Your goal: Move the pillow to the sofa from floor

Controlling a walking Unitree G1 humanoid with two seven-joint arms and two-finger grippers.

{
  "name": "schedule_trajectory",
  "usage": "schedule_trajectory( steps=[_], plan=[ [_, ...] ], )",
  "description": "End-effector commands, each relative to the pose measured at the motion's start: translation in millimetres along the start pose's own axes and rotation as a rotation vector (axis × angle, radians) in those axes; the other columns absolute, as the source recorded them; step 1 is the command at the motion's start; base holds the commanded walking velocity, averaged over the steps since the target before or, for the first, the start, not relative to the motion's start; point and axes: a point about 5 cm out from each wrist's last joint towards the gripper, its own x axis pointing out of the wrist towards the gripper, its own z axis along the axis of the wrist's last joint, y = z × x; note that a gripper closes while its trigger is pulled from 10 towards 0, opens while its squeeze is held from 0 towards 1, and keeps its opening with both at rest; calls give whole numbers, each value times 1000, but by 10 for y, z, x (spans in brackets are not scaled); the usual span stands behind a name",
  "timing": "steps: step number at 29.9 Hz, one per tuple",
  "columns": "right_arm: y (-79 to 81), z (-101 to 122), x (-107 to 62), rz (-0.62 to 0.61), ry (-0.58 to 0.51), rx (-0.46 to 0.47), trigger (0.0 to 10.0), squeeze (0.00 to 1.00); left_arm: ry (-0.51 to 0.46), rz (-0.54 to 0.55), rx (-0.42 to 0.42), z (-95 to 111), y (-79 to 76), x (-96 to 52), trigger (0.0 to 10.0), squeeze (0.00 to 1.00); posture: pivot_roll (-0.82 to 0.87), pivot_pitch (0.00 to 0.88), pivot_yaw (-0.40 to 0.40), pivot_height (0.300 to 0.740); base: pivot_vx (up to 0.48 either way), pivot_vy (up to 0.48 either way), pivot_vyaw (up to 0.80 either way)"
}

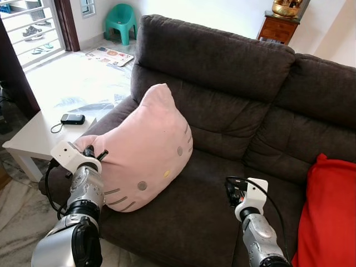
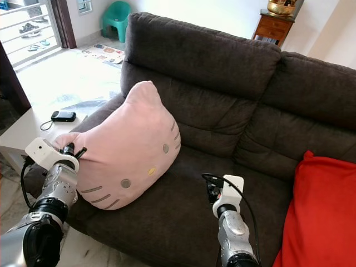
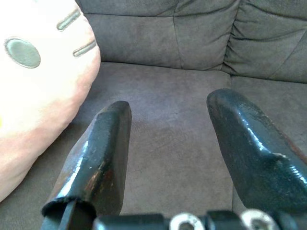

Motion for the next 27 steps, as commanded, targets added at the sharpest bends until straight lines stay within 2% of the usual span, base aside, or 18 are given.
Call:
schedule_trajectory(
  steps=[1,3,5,8,9,19,22,23,24,25,26,27],
  plan=[
    [-29,15,-1,-14,-7,5,10000,0,-78,32,4,96,102,-4,10000,0,129,0,-141,740,0,0,0],
    [-35,17,-2,-15,-9,5,10000,0,-111,33,2,131,119,-16,10000,0,129,0,-141,740,0,0,0],
    [-52,24,-2,-20,-11,6,10000,0,-165,71,-2,188,223,-48,10000,0,126,0,-139,740,0,0,0],
    [-52,25,-1,-20,-12,6,10000,0,-171,83,9,187,259,-60,10000,0,133,0,-141,740,0,0,0],
    [-42,21,0,-16,-9,4,10000,0,-171,77,36,166,273,-79,10000,0,138,0,-145,740,0,0,0],
    [-11,31,11,-12,-11,5,10000,0,-151,65,22,100,206,-93,10000,0,135,0,-143,740,0,0,0],
    [-20,29,8,-13,-10,4,10000,0,-99,19,64,45,142,-79,10000,0,135,0,-143,740,0,0,0],
    [-26,27,6,-15,-10,4,10000,0,-73,-15,96,11,107,-75,10000,0,132,0,-140,740,0,0,0],
    [-31,25,6,-17,-9,3,10000,0,-50,-67,164,-33,65,-78,10000,0,129,0,-139,740,0,0,0],
    [-37,26,6,-20,-9,3,10000,0,-18,-135,282,-106,24,-92,10000,0,127,0,-137,740,0,0,0],
    [-37,26,6,-20,-9,3,10000,0,-18,-135,282,-106,24,-92,10000,0,127,0,-137,740,0,0,0],
    [-37,29,7,-21,-10,4,10000,0,-5,-171,380,-159,15,-110,10000,0,128,0,-138,740,0,0,0]
  ],
)
